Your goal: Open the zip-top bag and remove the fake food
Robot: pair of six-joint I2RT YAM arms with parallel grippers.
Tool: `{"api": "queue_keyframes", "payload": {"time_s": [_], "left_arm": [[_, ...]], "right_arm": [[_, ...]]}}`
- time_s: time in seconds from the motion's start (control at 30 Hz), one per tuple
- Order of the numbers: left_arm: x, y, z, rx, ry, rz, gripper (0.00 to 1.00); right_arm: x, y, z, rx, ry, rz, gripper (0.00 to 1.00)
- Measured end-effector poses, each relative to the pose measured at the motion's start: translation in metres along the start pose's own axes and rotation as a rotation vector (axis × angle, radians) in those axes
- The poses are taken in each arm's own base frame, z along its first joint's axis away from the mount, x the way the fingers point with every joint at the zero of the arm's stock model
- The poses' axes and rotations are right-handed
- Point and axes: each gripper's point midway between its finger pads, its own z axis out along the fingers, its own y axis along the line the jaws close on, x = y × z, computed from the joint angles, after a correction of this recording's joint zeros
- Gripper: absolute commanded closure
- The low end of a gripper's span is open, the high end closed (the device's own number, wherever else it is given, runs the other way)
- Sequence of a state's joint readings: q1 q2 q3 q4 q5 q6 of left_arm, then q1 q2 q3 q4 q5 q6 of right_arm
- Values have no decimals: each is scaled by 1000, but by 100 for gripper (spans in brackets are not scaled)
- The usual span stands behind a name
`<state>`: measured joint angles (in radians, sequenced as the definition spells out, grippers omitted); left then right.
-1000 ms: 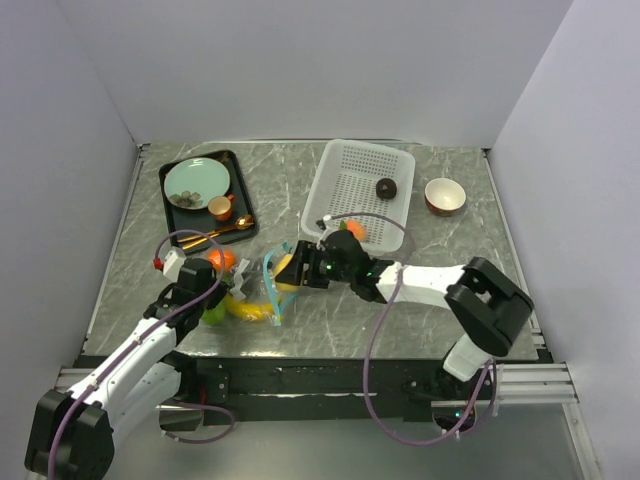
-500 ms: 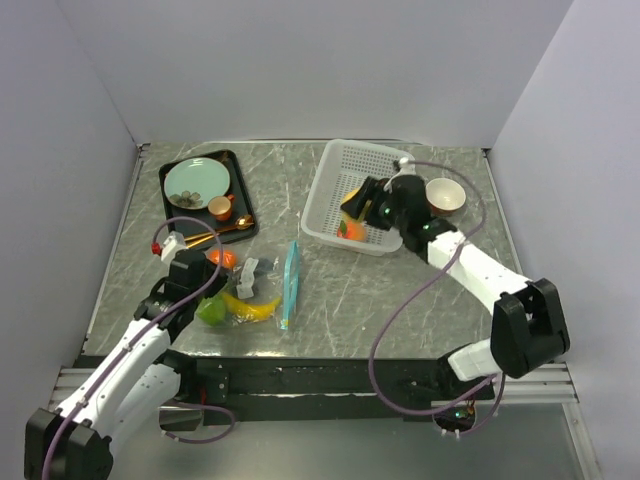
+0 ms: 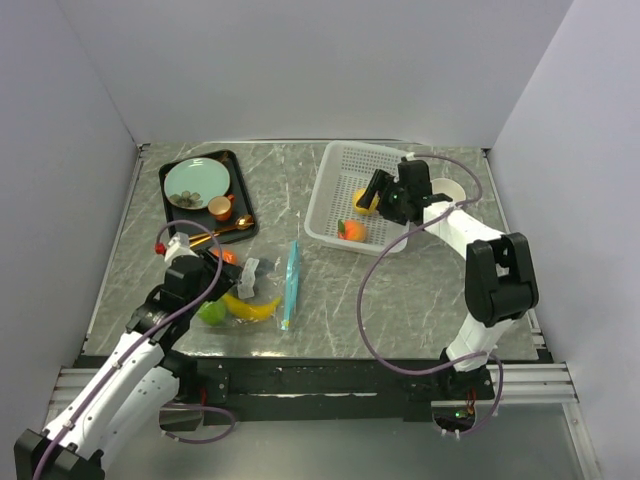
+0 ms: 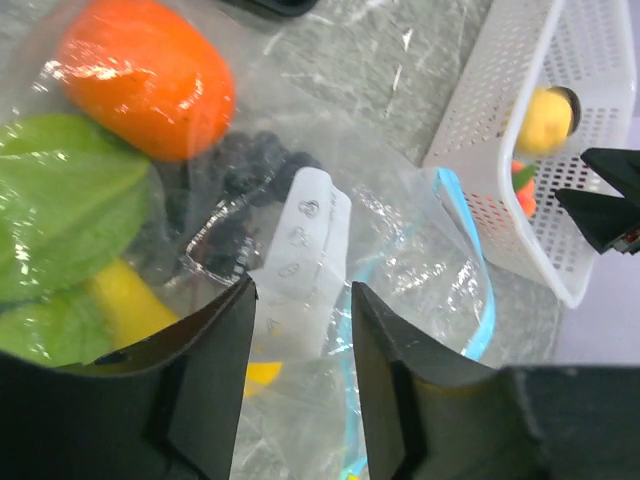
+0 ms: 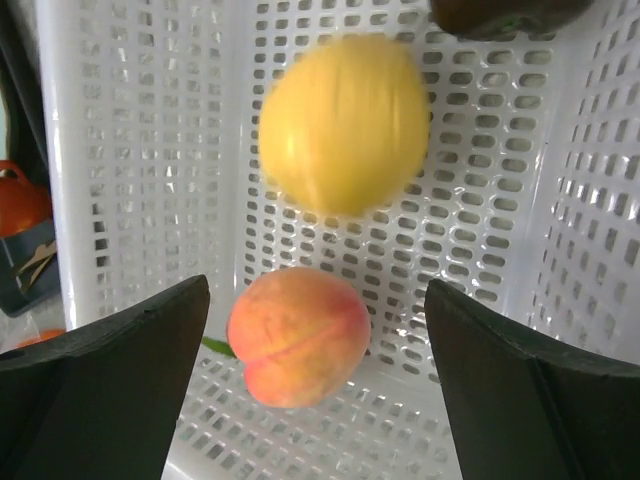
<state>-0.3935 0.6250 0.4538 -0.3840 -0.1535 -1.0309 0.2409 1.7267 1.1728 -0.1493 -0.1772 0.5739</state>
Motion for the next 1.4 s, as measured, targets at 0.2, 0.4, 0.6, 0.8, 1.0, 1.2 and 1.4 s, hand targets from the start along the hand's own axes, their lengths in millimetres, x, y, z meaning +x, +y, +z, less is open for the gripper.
{"api": "queue_keyframes", "payload": {"time_s": [0.2, 0.4, 0.6, 0.8, 1.0, 1.2, 1.4], "left_arm": [[1, 8, 4, -48, -8, -2, 58], [-11, 12, 6, -126, -44, -1, 82], [-14, 13, 10, -146, -57, -9, 88], [-16, 17, 12, -165, -73, -9, 87], [-22, 24, 12, -192, -119, -33, 82], [-33, 43, 10, -273, -171, -85, 78], [-36, 60, 11, -336, -201, -120, 73]], "right_arm": [[-1, 13, -36, -56, -51, -13, 25], [55, 49, -84, -240, -49, -22, 56], [138, 91, -86, -370, 117, -50, 68], [183, 118, -65, -442, 241, -20, 75], [221, 120, -36, -443, 365, 46, 76], [232, 155, -37, -528, 391, 47, 72], [254, 187, -37, -593, 436, 30, 66]]}}
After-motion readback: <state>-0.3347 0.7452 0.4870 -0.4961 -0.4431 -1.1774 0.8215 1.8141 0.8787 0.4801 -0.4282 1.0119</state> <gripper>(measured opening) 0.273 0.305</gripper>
